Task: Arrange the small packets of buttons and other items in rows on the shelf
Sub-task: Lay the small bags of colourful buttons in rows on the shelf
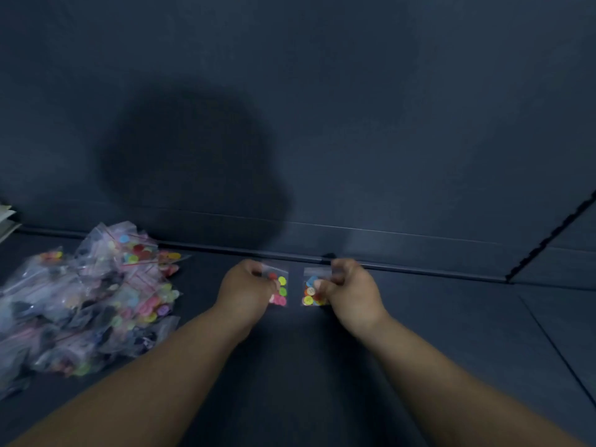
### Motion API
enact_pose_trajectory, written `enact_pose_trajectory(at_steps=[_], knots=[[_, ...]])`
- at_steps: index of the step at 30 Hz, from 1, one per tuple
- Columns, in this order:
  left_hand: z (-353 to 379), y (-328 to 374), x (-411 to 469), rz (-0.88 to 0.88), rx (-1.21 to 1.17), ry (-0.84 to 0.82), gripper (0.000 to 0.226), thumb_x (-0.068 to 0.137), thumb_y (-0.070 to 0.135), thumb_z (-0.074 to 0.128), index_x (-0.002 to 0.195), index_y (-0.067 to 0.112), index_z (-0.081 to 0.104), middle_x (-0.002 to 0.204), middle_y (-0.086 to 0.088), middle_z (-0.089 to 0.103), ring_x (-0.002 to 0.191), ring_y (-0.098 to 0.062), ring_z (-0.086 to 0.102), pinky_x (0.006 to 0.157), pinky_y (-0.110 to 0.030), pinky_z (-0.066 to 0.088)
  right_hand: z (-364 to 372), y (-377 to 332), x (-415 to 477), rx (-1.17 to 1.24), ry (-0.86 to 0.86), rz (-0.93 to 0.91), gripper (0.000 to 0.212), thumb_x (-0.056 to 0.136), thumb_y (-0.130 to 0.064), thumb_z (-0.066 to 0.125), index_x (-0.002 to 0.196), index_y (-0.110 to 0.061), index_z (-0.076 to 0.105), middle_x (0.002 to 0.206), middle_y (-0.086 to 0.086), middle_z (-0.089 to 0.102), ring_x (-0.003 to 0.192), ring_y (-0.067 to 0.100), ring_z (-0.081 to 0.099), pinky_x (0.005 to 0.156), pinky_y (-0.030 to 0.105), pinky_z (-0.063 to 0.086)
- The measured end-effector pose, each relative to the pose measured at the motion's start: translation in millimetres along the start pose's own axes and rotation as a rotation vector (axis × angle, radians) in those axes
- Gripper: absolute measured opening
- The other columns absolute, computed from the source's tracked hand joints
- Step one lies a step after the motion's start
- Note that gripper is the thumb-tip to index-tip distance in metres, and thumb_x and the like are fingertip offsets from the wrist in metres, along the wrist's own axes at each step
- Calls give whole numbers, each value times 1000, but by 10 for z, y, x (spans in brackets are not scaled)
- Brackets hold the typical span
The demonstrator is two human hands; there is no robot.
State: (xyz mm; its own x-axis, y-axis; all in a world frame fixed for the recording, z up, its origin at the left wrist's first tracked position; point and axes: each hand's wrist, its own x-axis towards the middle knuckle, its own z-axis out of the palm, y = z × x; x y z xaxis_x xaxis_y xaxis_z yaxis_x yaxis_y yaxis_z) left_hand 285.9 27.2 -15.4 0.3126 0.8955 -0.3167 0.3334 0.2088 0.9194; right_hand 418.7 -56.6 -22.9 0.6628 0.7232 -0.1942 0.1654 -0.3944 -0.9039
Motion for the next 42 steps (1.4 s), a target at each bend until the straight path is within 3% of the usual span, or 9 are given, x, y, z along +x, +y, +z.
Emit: enact_pose_trajectory(at_steps=[5, 10, 15, 21, 24, 27, 32, 38, 42], knots=[[29, -98, 59, 237, 595, 26, 53, 88, 24, 59, 136, 17, 41, 139, -7, 43, 127, -25, 42, 104, -34, 36, -144, 77, -69, -619, 7, -458, 39, 91, -17, 52, 131, -19, 50, 137, -2, 43, 124, 19, 43, 98, 16, 30], [-89, -239, -131, 709, 934, -126, 33, 84, 13, 40, 111, 15, 59, 134, 0, 49, 128, -23, 41, 104, -41, 39, -157, 267, -146, -872, -251, -619, 45, 98, -29, 38, 141, -20, 39, 153, -1, 30, 140, 18, 27, 111, 19, 16], [-111, -312, -131, 642, 1239, -302, 56, 99, 41, 31, 150, 21, 18, 160, 3, 6, 146, -12, 4, 118, -31, 10, -154, 312, -150, -1041, -311, -595, 72, 86, -55, 9, 151, -23, 10, 160, -2, 6, 147, 12, 5, 111, 22, -6], [-95, -274, -169, 592, 1281, -285, 72, 90, 62, 13, 151, 25, 7, 160, 6, -9, 145, -11, -3, 114, -33, 8, -207, 264, -144, -1023, -316, -577, 62, 97, -50, 29, 151, -26, 9, 160, -4, -2, 146, 12, 6, 113, 25, -5], [-106, -308, -137, 573, 1263, -304, 70, 94, 60, 21, 152, 25, 2, 159, 6, -13, 146, -11, -12, 116, -35, 3, -197, 275, -138, -1065, -343, -574, 76, 84, -63, 8, 151, -27, 4, 160, -5, -1, 146, 11, 2, 114, 27, -4], [-132, -353, -85, 589, 1244, -315, 92, 72, 71, 1, 152, 26, 2, 160, 6, -13, 146, -9, -13, 116, -35, 2, -187, 292, -130, -1093, -354, -575, 88, 71, -66, -3, 151, -28, 3, 160, -6, 0, 146, 10, -1, 114, 28, -6], [-194, -386, -28, 630, 1226, -308, 86, 78, 71, 10, 151, 27, 4, 160, 6, -11, 146, -8, -11, 116, -31, 1, -191, 239, -109, -1070, -360, -556, 66, 96, -54, 29, 151, -27, 3, 160, -6, -2, 146, 9, -3, 116, 28, -6], [-285, -279, -146, 635, 1111, -281, 79, 91, 61, 34, 152, 24, 0, 159, 4, -17, 146, -12, -13, 116, -33, 0, -127, 122, -176, -994, -325, -525, 65, 97, -50, 31, 151, -27, 6, 160, -4, -2, 146, 12, -1, 114, 25, -3], [-564, -238, -195, 655, 1111, -160, 82, 86, 68, 23, 152, 23, 1, 160, 1, -11, 147, -14, -8, 116, -32, 2, 66, -71, -249, -967, -295, -578, 62, 97, -50, 32, 150, -26, 13, 160, -3, 4, 146, 15, 3, 119, 31, 3]])
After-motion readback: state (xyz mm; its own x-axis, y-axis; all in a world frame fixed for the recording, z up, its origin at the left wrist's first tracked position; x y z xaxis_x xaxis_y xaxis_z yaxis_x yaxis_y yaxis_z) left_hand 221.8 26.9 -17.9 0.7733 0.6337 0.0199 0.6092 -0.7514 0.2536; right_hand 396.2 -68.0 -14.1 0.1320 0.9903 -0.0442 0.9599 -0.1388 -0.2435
